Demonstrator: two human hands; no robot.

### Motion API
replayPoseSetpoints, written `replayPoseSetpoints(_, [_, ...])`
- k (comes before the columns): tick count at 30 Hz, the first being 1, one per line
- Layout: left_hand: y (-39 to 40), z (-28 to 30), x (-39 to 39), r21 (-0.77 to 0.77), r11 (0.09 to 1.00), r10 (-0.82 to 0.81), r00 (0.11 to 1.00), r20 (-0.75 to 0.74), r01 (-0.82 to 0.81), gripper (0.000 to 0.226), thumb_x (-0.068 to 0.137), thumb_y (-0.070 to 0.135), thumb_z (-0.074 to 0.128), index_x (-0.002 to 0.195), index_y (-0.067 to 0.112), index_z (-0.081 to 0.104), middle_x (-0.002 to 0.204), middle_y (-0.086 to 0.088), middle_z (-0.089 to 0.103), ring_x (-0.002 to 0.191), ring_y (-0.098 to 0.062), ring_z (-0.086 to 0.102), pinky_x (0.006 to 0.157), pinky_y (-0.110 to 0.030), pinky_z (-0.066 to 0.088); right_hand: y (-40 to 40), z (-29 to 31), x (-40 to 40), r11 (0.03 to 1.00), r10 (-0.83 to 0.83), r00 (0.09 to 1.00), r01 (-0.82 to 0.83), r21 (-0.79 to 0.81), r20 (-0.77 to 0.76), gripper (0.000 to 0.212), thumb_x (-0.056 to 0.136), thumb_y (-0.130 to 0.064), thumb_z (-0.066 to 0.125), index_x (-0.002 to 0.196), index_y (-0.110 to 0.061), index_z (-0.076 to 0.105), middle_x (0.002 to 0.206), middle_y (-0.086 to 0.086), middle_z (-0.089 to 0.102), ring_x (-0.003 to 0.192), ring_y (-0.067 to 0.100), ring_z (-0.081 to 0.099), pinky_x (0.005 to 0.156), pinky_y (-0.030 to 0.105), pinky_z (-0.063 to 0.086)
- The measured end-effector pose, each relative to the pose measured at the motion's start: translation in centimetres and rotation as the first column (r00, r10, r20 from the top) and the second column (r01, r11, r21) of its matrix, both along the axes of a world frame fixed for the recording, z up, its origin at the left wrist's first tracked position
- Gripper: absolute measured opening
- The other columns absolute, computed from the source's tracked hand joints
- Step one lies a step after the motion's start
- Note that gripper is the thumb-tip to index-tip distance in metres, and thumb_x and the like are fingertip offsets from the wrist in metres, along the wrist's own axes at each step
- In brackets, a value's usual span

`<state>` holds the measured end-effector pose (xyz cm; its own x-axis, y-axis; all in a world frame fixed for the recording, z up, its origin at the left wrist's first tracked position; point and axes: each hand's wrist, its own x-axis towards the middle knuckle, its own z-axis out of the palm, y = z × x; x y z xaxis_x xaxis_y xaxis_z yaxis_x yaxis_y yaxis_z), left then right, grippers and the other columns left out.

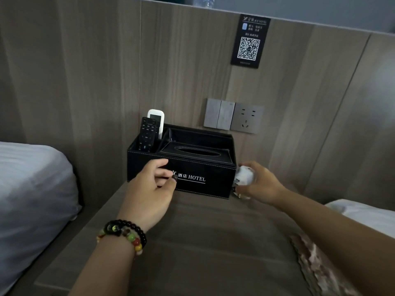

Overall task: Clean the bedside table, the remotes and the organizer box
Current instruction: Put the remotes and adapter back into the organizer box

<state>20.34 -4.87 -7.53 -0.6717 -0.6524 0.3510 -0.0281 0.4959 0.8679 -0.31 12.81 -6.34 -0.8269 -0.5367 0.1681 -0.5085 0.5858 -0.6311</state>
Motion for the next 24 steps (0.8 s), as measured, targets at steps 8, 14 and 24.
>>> replayPoseSetpoints(8, [-5.1, 0.8, -0.8, 0.115, 0.976, 0.193, 0.980, -0.047, -0.186, 0.078, 0.087, 0.021, 0.067, 0.150, 0.020, 0.022, 0.154, -0.004, 0.026, 0.138, -0.022, 0.034, 0.113, -0.040, 0.031, 0.2, 5.9, 4.2, 0.899, -0.008, 1.000, 0.007, -0.438, 0.000, 0.065, 0.068, -0.021, 0.084, 0.122, -0.024, 0.049, 0.109, 0.000, 0.061, 0.094, 0.019, 0.065, 0.083, 0.039, 0.057])
replayPoseSetpoints(14, [-7.0, -0.3, -1.5, 0.226, 0.965, 0.138, 0.990, -0.014, -0.131, 0.093, 0.088, 0.020, 0.066, 0.153, 0.018, 0.000, 0.158, 0.001, 0.024, 0.142, -0.020, 0.029, 0.114, -0.035, 0.027, -8.8, 8.8, 8.1, 0.746, 0.396, 0.918, -0.339, -0.573, -0.029, 0.055, 0.071, -0.006, 0.080, 0.119, -0.016, 0.054, 0.100, -0.001, 0.066, 0.083, 0.005, 0.068, 0.076, 0.026, 0.058])
replayPoseSetpoints(24, [-8.4, -2.3, -2.2, 0.180, 0.981, 0.084, 0.996, -0.042, -0.075, 0.098, 0.085, 0.017, 0.068, 0.153, 0.019, -0.003, 0.155, 0.009, 0.028, 0.142, -0.011, 0.027, 0.118, -0.037, 0.025, -19.4, 5.1, 7.1, 0.715, 0.480, 0.848, -0.526, -0.460, -0.224, 0.059, 0.069, -0.004, 0.080, 0.120, -0.022, 0.055, 0.118, 0.001, 0.061, 0.099, 0.018, 0.064, 0.084, 0.034, 0.057])
